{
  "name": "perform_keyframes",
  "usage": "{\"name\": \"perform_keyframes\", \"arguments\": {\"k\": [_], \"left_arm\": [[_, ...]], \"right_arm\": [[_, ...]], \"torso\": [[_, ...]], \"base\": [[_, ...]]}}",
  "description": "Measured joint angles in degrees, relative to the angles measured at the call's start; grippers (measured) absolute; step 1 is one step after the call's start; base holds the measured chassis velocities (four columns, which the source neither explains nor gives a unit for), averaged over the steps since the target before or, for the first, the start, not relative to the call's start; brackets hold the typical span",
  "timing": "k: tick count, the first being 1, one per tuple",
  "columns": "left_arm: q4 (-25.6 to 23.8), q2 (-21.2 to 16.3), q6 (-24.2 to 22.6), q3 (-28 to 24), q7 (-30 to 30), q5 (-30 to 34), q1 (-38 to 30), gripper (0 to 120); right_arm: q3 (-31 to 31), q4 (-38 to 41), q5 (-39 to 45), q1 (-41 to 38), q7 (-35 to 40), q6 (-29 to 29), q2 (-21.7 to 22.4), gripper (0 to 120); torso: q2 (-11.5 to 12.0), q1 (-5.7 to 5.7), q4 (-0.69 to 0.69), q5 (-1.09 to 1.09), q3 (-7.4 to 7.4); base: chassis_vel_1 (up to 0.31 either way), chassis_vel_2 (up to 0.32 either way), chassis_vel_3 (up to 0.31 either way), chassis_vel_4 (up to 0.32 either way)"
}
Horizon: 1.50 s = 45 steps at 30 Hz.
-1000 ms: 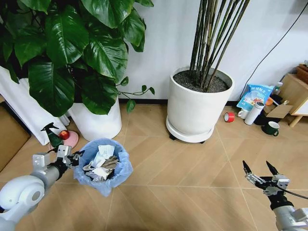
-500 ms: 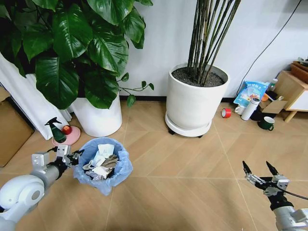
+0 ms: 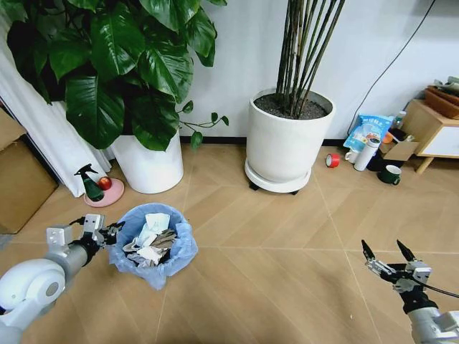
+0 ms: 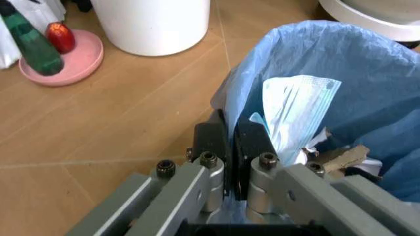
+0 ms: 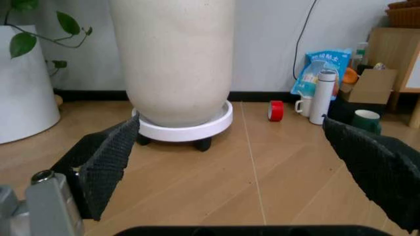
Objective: Pick up the trash bin and place the garbage on the floor into it.
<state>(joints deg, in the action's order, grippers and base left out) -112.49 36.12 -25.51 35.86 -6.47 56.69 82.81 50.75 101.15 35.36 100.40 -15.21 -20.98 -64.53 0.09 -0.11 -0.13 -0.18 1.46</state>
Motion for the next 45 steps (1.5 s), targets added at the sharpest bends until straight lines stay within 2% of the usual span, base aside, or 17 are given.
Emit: {"name": "perform_keyframes", "arguments": {"k": [14,22,27,32,38,45], "left_arm": [[-0.50,-0.05,-0.41,0.00,-0.80,0.49,-0.14,0],[-2.21,-0.40,-1.20,1.32,-2.14,1.20,2.11,0],[-1.81,-0.13,-1.23,-0.67,-1.95,1.49,0.56,0],[-1.85,0.17,-1.16,-1.04,-1.86,1.44,0.20,0],[-3.71,-1.13,-1.68,0.95,-2.92,2.73,0.69,0],[-4.40,-1.27,-2.08,1.47,-3.72,2.95,1.20,0]], "right_arm": [[0.17,0.30,-0.45,0.36,-0.21,-0.20,0.44,100],[-0.51,-0.16,-0.67,0.44,-0.67,-0.62,1.53,100],[-1.31,1.32,-2.74,0.65,-0.09,-0.11,0.52,100],[-0.84,2.90,-2.77,2.25,0.09,0.23,0.98,100],[-0.35,3.32,-2.68,2.82,-0.42,-0.32,0.71,100],[-0.42,3.01,-2.46,2.40,-0.63,-0.50,0.88,100]], "torso": [[0.00,0.00,0.01,0.00,0.00],[0.00,0.00,0.02,0.01,0.00],[0.00,0.00,-0.01,0.00,0.00],[0.00,0.00,0.02,-0.02,0.00],[0.00,0.00,-0.01,0.01,0.00],[0.00,0.00,0.02,0.00,0.00]], "base": [[0.128,-0.085,-0.128,0.090],[0.121,-0.081,-0.132,0.084],[0.129,-0.096,-0.150,0.087],[0.172,-0.103,-0.166,0.112],[0.177,-0.103,-0.179,0.093],[0.187,-0.080,-0.194,0.086]]}}
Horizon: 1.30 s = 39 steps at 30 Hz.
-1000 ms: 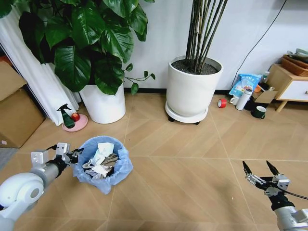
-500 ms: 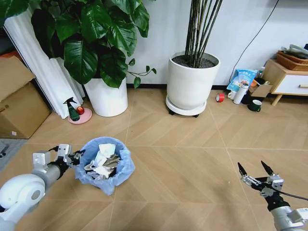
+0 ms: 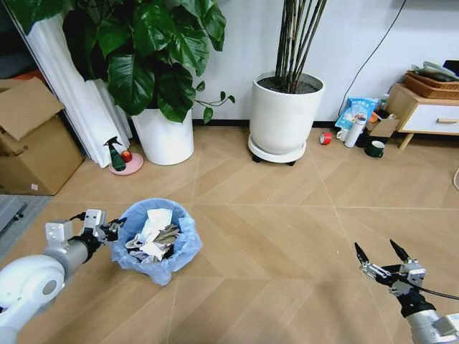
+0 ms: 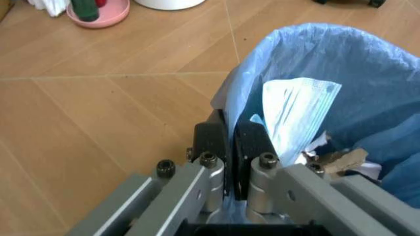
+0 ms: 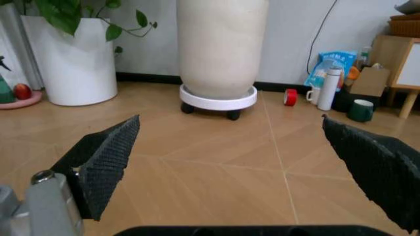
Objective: Pick up the trash bin and place the garbage on the floor into it.
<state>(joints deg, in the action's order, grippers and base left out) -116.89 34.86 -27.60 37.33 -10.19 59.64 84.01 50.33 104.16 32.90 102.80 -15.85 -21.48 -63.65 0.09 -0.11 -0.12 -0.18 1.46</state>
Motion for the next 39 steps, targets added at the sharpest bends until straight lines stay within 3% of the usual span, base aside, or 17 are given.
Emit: {"name": "perform_keyframes", "arguments": {"k": [39], "left_arm": [[3.00,-0.31,0.02,-2.67,0.05,0.10,-2.78,0]], "right_arm": [[-1.17,-1.98,1.91,-2.28,0.17,0.34,2.21,100]], "torso": [[0.00,0.00,-0.02,0.00,0.00]], "base": [[0.163,-0.105,-0.173,0.109]]}}
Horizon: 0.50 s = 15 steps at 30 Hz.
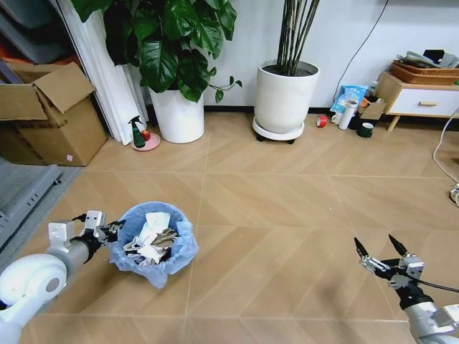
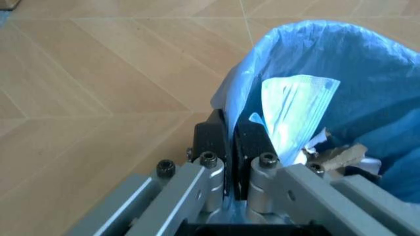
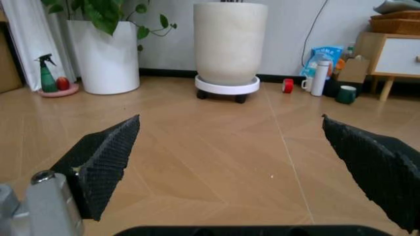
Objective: Pick up the trash bin and place the garbage on the floor into it.
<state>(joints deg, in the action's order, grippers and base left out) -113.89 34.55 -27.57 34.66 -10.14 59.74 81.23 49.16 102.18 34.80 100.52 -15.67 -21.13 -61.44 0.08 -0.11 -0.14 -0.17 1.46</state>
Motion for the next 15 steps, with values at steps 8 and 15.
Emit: {"name": "perform_keyframes", "arguments": {"k": [8,15], "left_arm": [[0.15,-0.31,-0.03,0.00,-0.01,0.41,-0.22,0],[0.12,-0.08,-0.05,-0.03,0.00,0.41,-0.18,0]], "right_arm": [[0.00,-0.01,0.11,-0.06,0.00,0.09,0.28,100],[-0.04,-0.05,0.05,0.01,-0.02,0.09,0.14,100]], "torso": [[0.00,0.00,0.02,-0.01,0.00],[0.00,0.00,0.00,0.00,-0.01]], "base": [[0.164,-0.166,-0.159,0.168],[0.172,-0.146,-0.170,0.141]]}}
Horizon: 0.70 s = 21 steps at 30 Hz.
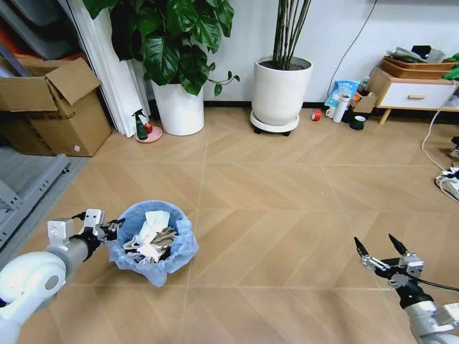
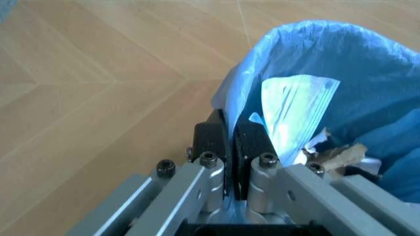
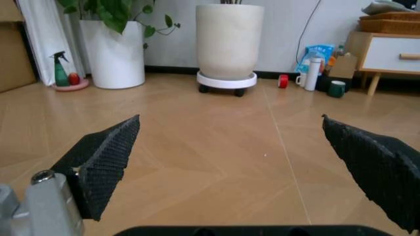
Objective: Pick up the trash bin and place the garbage on the floor into it.
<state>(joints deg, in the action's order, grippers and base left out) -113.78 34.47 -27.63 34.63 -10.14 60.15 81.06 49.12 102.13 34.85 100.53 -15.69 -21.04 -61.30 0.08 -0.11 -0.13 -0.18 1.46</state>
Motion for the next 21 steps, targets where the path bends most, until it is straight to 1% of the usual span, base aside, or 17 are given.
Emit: {"name": "perform_keyframes", "arguments": {"k": [5,7,16,18,21], "left_arm": [[-0.07,0.13,-0.01,-0.02,0.01,-0.11,0.18,0],[-0.26,0.13,-0.01,0.13,0.02,-0.12,0.25,0],[-0.77,0.09,-0.01,0.94,-0.04,-0.15,0.90,0],[-0.97,0.10,-0.01,1.22,-0.04,-0.23,1.27,0],[-1.02,0.11,-0.01,1.35,-0.04,-0.24,1.35,0]], "right_arm": [[0.09,0.02,-0.09,0.21,-0.08,-0.02,-0.07,100],[0.25,0.14,-0.13,0.38,-0.14,-0.07,-0.09,100],[0.49,0.72,-0.20,0.80,-0.36,-0.24,-0.50,100],[0.53,0.73,-0.21,0.84,-0.43,-0.31,-0.59,100],[0.59,0.74,-0.20,0.85,-0.43,-0.34,-0.57,100]], "torso": [[0.00,0.00,0.01,-0.01,0.00],[0.00,0.00,0.00,0.01,0.00],[0.00,-0.01,0.01,-0.01,0.01],[0.00,-0.01,0.00,0.02,0.01],[0.00,0.00,0.00,-0.01,0.01]], "base": [[0.164,-0.082,-0.156,0.076],[0.140,-0.005,-0.165,0.004],[0.155,-0.007,-0.153,0.005],[0.176,-0.060,-0.201,0.080],[0.197,-0.098,-0.208,0.107]]}}
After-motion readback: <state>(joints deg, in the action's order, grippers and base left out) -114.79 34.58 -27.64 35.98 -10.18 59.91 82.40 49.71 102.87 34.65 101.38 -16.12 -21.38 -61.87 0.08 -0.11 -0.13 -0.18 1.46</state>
